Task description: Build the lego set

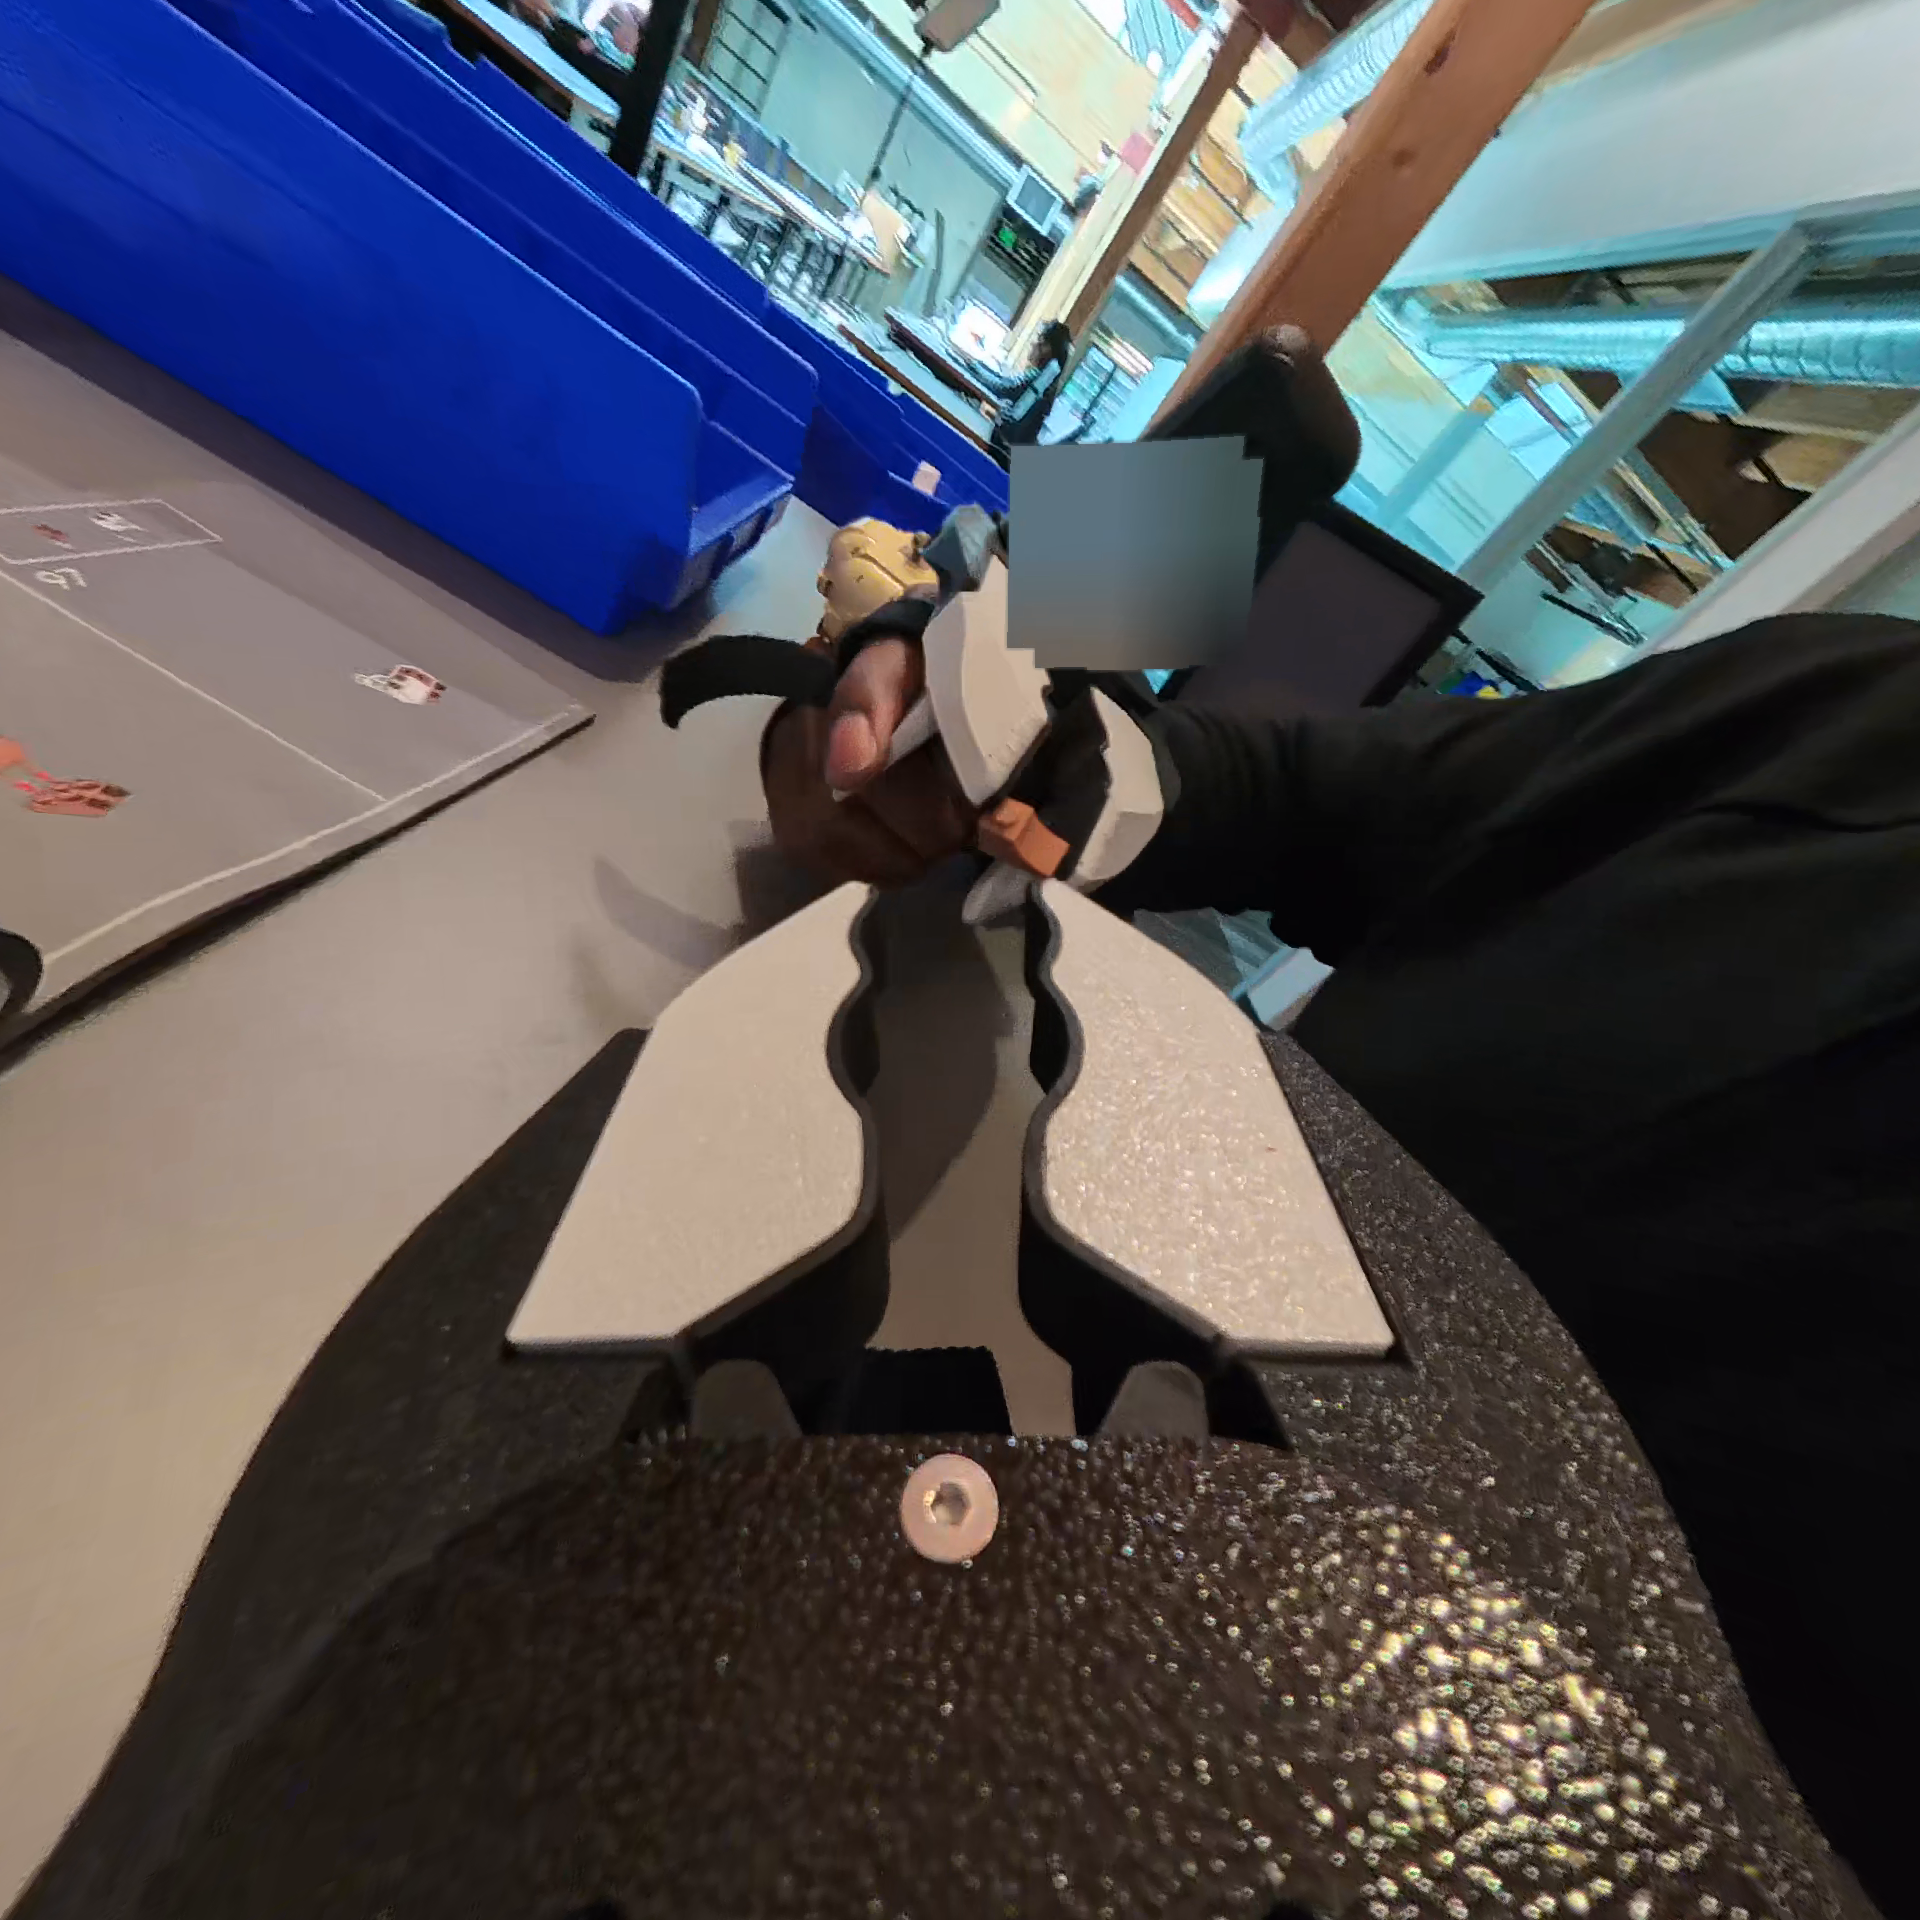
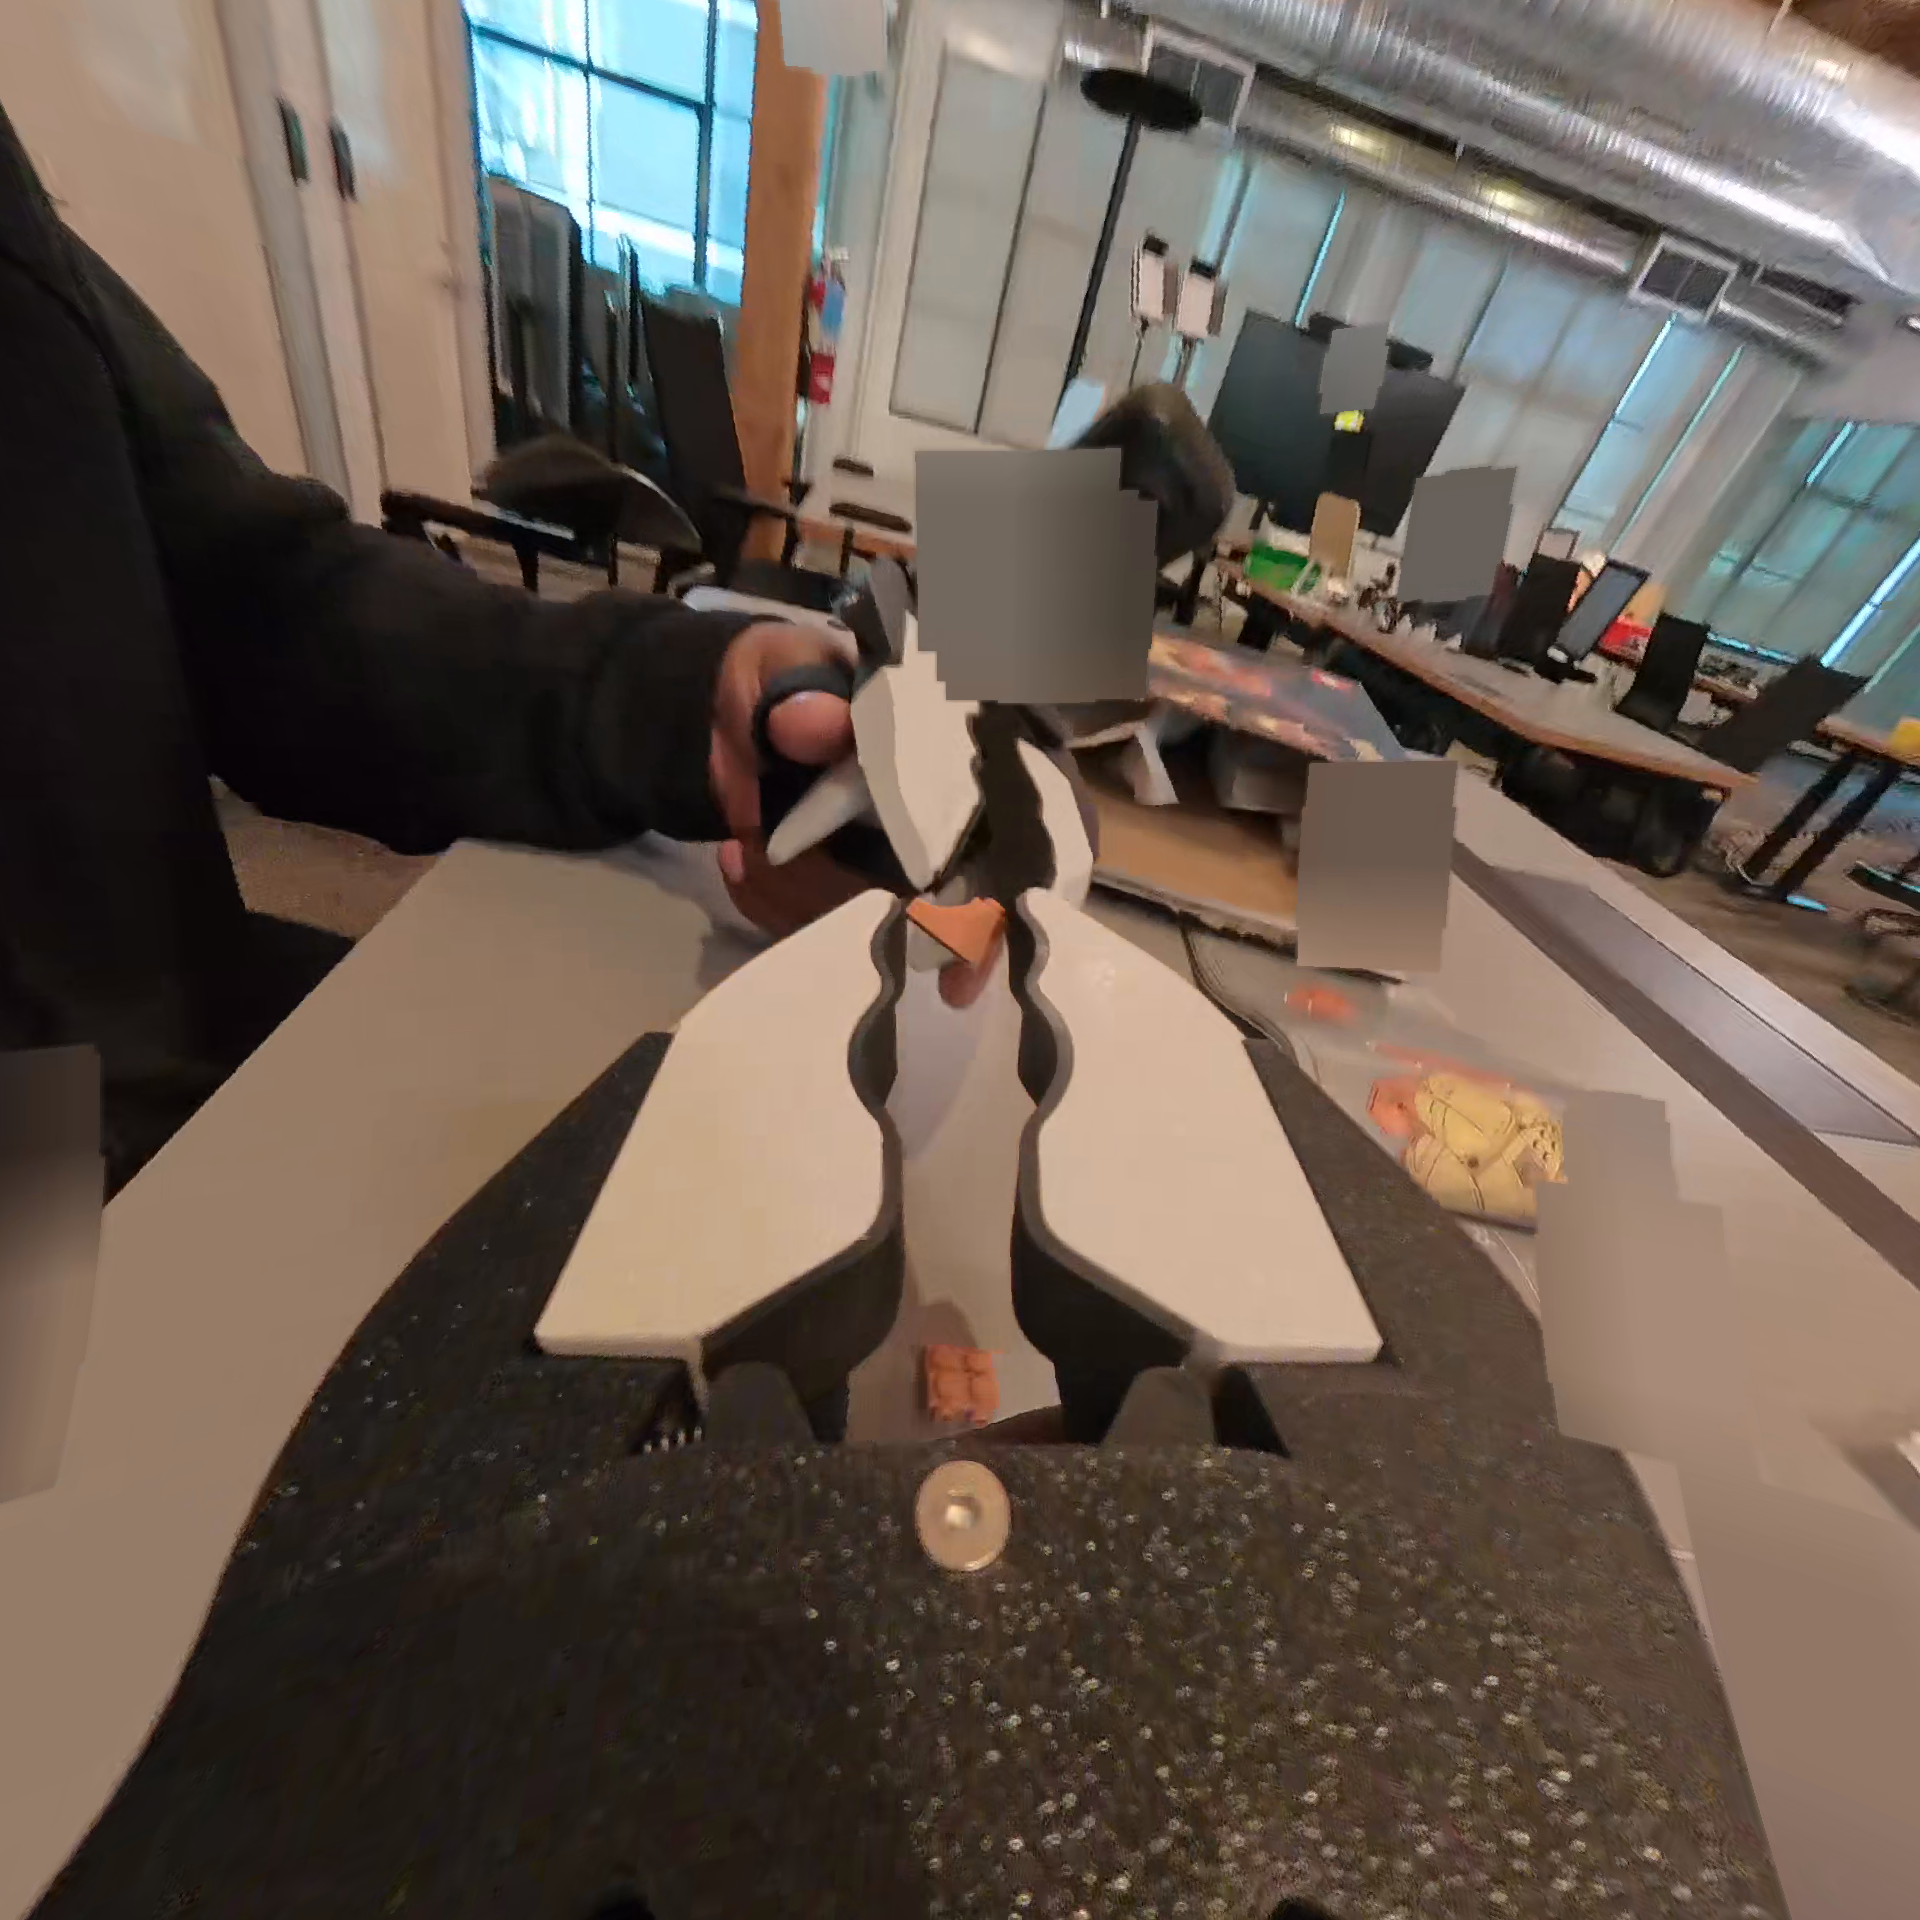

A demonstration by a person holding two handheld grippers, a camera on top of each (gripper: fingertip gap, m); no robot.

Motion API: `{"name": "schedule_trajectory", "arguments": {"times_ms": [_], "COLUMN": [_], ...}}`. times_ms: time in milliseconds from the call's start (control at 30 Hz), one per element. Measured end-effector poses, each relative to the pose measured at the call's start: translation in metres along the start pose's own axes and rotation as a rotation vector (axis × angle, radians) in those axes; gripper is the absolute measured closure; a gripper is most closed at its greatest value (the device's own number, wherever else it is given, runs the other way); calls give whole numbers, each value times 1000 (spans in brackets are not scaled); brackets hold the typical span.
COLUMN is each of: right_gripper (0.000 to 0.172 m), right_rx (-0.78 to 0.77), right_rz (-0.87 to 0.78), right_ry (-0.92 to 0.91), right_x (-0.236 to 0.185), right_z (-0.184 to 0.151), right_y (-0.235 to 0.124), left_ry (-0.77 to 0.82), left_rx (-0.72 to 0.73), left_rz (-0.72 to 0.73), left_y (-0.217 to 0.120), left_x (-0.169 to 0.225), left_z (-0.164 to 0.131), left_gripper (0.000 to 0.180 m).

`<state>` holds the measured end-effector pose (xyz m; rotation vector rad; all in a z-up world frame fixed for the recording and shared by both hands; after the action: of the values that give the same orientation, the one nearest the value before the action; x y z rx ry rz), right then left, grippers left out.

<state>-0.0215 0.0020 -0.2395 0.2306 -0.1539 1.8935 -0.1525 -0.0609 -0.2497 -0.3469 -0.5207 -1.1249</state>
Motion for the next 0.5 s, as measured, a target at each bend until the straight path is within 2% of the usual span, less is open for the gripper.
{"name": "schedule_trajectory", "arguments": {"times_ms": [167, 333, 500], "right_gripper": [154, 154, 154], "right_rx": [79, 114, 107], "right_rz": [-1, -4, 2], "right_ry": [7, 19, 38], "right_x": [7, 9, 8], "right_z": [-3, -1, -4], "right_y": [-2, -9, -10], "left_ry": [-24, -72, -62], "left_rx": [25, 45, 77], "left_rz": [-170, -305, -321], "left_y": [11, 26, 27], "left_x": [-14, -16, -15], "left_z": [12, 11, 11], "left_gripper": [153, 153, 155]}}
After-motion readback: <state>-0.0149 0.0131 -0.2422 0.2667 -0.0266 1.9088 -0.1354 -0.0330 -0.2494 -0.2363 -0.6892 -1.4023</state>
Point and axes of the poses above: each gripper's, where its closed fingertips meet, y out along the fingers, z out of its top, x = y × z across the jaws, the point moved 7 cm from there along -y, back along the fingers, and after that the axes turned 8 degrees about -z, right-handed, at the moved point
